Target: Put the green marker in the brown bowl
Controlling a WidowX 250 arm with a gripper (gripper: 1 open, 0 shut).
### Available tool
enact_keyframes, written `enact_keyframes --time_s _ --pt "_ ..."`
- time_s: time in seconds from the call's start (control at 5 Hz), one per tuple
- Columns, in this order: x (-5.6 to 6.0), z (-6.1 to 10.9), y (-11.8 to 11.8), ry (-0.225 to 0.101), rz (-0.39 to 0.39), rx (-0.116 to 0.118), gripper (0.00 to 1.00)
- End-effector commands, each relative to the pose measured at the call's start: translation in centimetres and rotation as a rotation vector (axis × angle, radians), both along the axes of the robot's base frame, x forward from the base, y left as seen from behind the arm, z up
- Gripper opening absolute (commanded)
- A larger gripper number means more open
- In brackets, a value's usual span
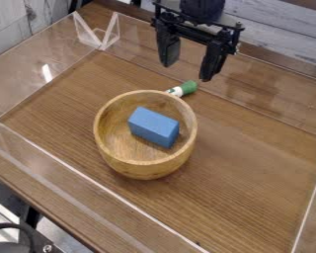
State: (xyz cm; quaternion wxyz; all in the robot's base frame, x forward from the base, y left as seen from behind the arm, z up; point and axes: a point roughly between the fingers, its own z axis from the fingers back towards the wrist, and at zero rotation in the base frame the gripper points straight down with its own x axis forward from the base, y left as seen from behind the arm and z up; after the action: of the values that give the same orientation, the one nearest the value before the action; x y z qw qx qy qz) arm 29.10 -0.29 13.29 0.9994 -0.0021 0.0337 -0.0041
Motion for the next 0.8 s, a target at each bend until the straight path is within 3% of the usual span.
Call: enact_keyframes --time_s 0.0,0.6 --pt "0.5 -0.8 0.2 -0.004 -0.025 -0.003 1.00" --pt "3.2 -3.2 1.6 -0.070 -0.127 -0.016 1.00"
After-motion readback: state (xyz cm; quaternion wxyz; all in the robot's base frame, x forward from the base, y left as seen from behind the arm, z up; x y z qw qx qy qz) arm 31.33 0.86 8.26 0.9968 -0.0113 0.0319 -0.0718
